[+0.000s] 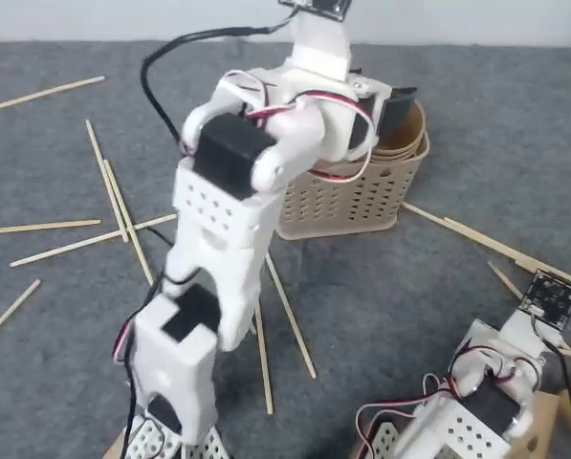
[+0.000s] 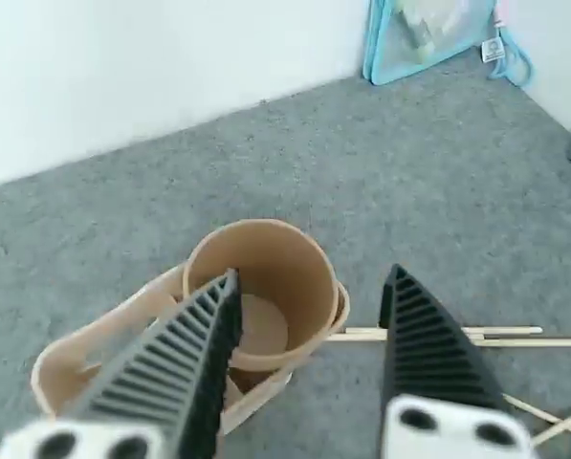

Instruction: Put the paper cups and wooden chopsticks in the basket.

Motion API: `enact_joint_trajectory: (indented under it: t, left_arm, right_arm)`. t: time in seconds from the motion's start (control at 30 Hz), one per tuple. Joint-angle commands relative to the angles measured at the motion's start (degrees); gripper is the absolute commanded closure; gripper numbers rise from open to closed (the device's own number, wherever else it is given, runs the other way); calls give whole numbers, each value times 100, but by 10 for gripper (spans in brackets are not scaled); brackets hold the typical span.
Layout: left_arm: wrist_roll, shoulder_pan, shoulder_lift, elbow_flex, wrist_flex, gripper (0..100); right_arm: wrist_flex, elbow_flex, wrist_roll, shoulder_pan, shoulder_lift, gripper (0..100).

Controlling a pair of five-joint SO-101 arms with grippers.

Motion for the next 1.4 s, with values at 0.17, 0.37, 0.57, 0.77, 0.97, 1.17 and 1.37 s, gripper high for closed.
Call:
enact_joint_trajectory:
  t: [0.17, 0.37, 0.57, 0.77, 0.97, 1.17, 1.37]
  left_arm:
    - [-114, 35, -1723, 1719, 193, 772]
    - [-334, 0, -2787, 3178, 158, 772]
    - [-404, -9, -3701, 4602, -123, 772]
    - [-404, -484, -4624, 6589, -1037, 772]
    - [-413, -923, -5767, 8971, -2277, 770]
    - [-686, -1011, -6725, 10756, -3182, 770]
    - [-686, -976, -7138, 11363, -3552, 771]
  right_arm:
    - [-567, 26, -26, 92, 31, 991]
    - [-593, -870, -26, 585, 31, 990]
    - [-532, -1389, -26, 1121, 31, 989]
    - [532, -2286, -18, 1341, 66, 989]
    - [760, -2769, -9, 1622, 75, 989]
    - [1147, -3095, 536, 1930, 75, 988]
    - [1077, -3130, 633, 2624, 84, 985]
